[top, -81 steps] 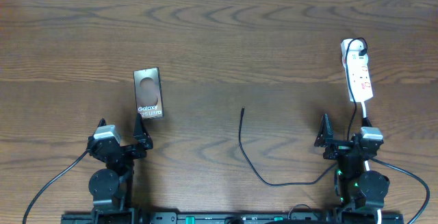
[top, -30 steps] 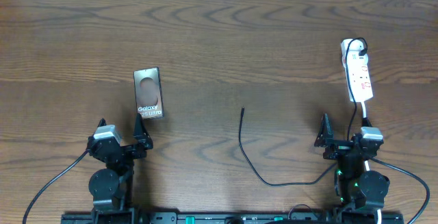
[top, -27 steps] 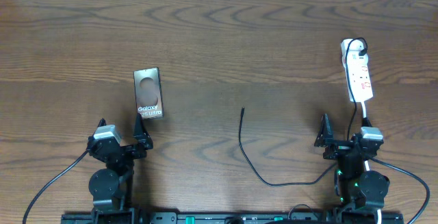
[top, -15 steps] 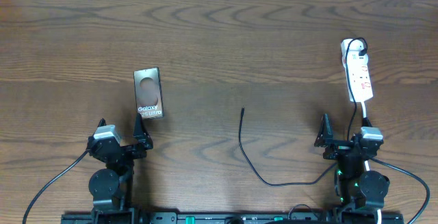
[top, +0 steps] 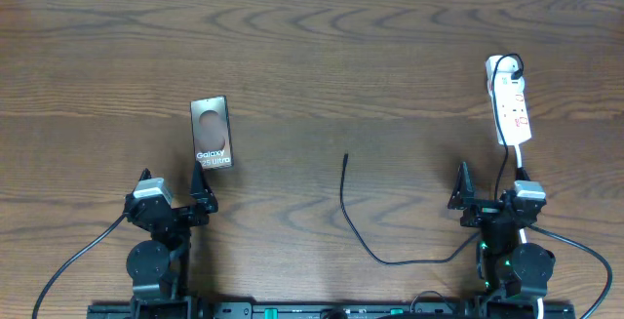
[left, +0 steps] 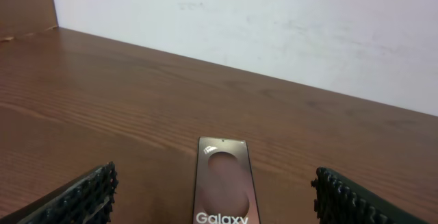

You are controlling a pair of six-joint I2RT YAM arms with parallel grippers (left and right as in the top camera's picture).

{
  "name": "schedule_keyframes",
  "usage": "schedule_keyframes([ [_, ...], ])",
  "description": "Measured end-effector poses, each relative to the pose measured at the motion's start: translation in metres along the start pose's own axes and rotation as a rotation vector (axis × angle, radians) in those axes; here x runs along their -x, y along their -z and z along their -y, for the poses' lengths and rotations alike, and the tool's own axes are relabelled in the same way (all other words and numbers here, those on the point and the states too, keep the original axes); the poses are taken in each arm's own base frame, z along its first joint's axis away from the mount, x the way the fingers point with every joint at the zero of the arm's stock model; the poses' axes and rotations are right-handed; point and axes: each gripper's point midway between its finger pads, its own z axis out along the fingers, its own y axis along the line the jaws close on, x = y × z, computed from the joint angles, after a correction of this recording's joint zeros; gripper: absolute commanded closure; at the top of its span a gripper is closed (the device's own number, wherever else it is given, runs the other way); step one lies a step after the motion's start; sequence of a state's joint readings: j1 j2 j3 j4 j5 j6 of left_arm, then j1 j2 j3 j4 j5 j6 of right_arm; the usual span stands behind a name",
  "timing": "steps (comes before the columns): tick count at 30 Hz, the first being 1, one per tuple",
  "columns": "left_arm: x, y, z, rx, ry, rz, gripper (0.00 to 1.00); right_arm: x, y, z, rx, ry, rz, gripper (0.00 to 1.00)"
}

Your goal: Plug charger to phone and switch on socket

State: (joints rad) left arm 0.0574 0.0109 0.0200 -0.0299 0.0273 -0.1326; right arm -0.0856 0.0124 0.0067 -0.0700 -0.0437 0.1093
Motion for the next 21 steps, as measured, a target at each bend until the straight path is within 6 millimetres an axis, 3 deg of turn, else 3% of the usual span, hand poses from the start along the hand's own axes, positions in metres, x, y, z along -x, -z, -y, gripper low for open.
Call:
schedule_keyframes([
  [16,0.003,0.002,0.000,0.005,0.000,-0.008,0.10,0.000,0.000,0.000,0.000,0.000,0.000,0.01],
  [21,0.031,0.009,0.005,-0.002,0.001,0.031,0.10,0.000,0.000,0.000,0.000,0.000,0.000,0.01],
])
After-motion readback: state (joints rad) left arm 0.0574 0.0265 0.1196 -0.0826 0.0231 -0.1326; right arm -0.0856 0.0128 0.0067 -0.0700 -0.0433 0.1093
